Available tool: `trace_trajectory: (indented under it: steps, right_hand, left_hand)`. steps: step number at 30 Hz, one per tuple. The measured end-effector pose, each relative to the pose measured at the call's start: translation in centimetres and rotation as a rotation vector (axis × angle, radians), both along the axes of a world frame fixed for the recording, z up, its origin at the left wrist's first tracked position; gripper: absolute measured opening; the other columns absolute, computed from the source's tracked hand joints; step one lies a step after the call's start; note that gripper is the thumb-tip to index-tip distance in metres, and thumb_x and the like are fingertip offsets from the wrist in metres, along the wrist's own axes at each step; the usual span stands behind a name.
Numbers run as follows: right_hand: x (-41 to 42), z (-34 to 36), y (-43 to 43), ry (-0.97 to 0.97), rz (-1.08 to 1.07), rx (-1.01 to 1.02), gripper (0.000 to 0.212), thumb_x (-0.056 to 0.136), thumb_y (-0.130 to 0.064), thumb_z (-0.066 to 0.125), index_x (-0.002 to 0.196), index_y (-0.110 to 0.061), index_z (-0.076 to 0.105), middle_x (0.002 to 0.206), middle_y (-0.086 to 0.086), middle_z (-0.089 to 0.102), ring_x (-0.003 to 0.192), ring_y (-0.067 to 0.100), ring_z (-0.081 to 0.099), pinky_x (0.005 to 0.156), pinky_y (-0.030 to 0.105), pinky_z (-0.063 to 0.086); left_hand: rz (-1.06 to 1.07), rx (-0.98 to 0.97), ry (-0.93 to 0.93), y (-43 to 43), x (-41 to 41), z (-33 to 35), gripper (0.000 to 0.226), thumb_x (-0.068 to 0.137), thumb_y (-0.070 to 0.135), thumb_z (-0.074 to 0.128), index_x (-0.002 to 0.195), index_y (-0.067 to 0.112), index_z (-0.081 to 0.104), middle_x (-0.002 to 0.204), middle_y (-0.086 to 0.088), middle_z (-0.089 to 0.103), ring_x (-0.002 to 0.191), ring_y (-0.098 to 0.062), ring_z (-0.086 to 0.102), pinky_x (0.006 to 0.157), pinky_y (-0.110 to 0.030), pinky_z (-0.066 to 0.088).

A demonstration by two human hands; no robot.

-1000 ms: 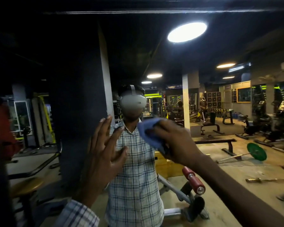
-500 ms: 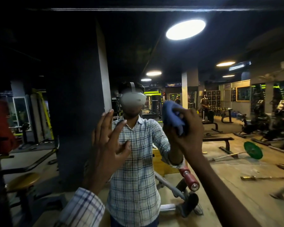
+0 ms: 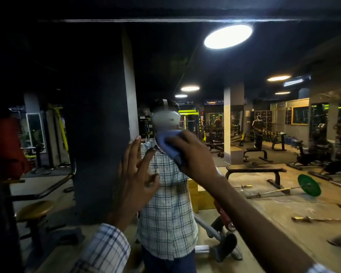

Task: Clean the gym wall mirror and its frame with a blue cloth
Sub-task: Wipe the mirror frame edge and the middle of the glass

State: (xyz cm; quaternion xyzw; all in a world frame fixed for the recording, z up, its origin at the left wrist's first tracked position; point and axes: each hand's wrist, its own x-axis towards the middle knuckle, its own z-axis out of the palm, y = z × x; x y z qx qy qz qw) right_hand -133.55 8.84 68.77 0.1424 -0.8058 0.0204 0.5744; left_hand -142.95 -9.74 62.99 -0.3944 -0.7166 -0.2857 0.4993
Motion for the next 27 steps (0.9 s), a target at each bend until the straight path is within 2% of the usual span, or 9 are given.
trace_trajectory:
  steps: [2, 6, 10, 15, 16, 20, 22, 25, 27]
  right_hand:
    - [0.3, 3.6, 0.7, 0.015, -0.043, 0.173, 0.054, 0.083, -0.016, 0.077, 0.133, -0.021, 0.059, 0.123, 0.009, 0.057, 0.108, 0.026, 0.058, 0.083, 0.045, 0.059]
    - [0.2, 9.5, 1.1, 0.356, 0.029, -0.434, 0.046, 0.086, -0.012, 0.076, 0.130, -0.017, 0.062, 0.118, 0.006, 0.056, 0.103, 0.019, 0.056, 0.083, 0.040, 0.057]
    - [0.7, 9.5, 0.9, 0.029, -0.081, 0.156, 0.051, 0.083, -0.016, 0.077, 0.131, -0.020, 0.063, 0.122, 0.007, 0.058, 0.110, 0.024, 0.057, 0.085, 0.045, 0.057]
    - [4.4, 10.3, 7.0, 0.428, -0.007, -0.421, 0.043, 0.086, -0.010, 0.072, 0.128, -0.010, 0.065, 0.117, 0.013, 0.058, 0.100, 0.014, 0.051, 0.083, 0.013, 0.044]
    - [4.6, 9.9, 7.4, 0.415, -0.026, -0.409, 0.044, 0.087, -0.012, 0.070, 0.130, -0.010, 0.064, 0.119, 0.014, 0.057, 0.102, 0.014, 0.050, 0.087, 0.014, 0.045]
    - [5.6, 7.9, 9.3, -0.057, -0.091, 0.224, 0.053, 0.085, -0.019, 0.074, 0.136, -0.020, 0.060, 0.123, 0.008, 0.054, 0.112, 0.023, 0.053, 0.085, 0.043, 0.056]
    - [6.8, 8.5, 11.3, 0.018, -0.065, 0.086, 0.054, 0.083, -0.018, 0.075, 0.135, -0.021, 0.061, 0.121, 0.007, 0.055, 0.108, 0.021, 0.054, 0.084, 0.043, 0.056]
    - [7.7, 8.4, 12.9, 0.323, -0.030, -0.396, 0.052, 0.083, -0.018, 0.072, 0.133, -0.017, 0.061, 0.118, 0.009, 0.057, 0.101, 0.014, 0.053, 0.084, 0.030, 0.053]
    - [6.9, 5.8, 11.9, 0.223, -0.045, -0.279, 0.052, 0.085, -0.018, 0.073, 0.135, -0.022, 0.058, 0.120, 0.006, 0.057, 0.104, 0.018, 0.056, 0.086, 0.038, 0.055]
  left_hand:
    - [-0.006, -0.009, -0.012, -0.1, 0.1, 0.1, 0.084, 0.080, 0.034, 0.084, 0.154, 0.025, 0.046, 0.174, -0.005, 0.004, 0.161, -0.024, 0.003, 0.120, -0.051, 0.022]
    - [0.004, -0.021, -0.043, -0.1, 0.3, 0.1, 0.085, 0.078, 0.035, 0.085, 0.153, 0.029, 0.045, 0.174, -0.006, 0.004, 0.161, -0.025, 0.003, 0.120, -0.057, 0.025]
    - [0.020, -0.045, -0.026, 0.3, 0.7, 0.5, 0.086, 0.079, 0.038, 0.084, 0.154, 0.028, 0.044, 0.174, -0.006, 0.001, 0.161, -0.026, 0.001, 0.120, -0.060, 0.026]
    - [0.012, -0.049, -0.003, 2.3, 1.9, 1.6, 0.086, 0.080, 0.043, 0.083, 0.155, 0.027, 0.045, 0.174, -0.005, 0.002, 0.161, -0.023, 0.000, 0.121, -0.048, 0.018]
    - [0.000, -0.043, 0.006, 3.1, 2.3, 1.8, 0.084, 0.080, 0.042, 0.083, 0.155, 0.028, 0.046, 0.174, -0.005, 0.002, 0.161, -0.023, 0.000, 0.121, -0.048, 0.019]
    - [-0.036, -0.031, 0.017, 6.2, 4.0, 2.6, 0.079, 0.084, 0.040, 0.081, 0.154, 0.028, 0.046, 0.174, -0.002, 0.002, 0.161, -0.021, 0.000, 0.122, -0.044, 0.016]
    - [-0.047, -0.016, 0.019, 7.3, 4.5, 2.7, 0.078, 0.084, 0.037, 0.081, 0.154, 0.028, 0.047, 0.174, -0.001, 0.001, 0.161, -0.021, 0.000, 0.123, -0.037, 0.009]
    - [-0.037, -0.012, 0.044, 8.4, 5.0, 2.6, 0.076, 0.084, 0.036, 0.081, 0.152, 0.025, 0.049, 0.174, -0.003, 0.006, 0.161, -0.022, 0.004, 0.125, -0.029, 0.002]
    - [-0.014, -0.009, 0.034, 8.9, 5.1, 2.5, 0.076, 0.084, 0.036, 0.080, 0.152, 0.025, 0.049, 0.174, -0.003, 0.009, 0.160, -0.022, 0.005, 0.126, -0.034, 0.007]
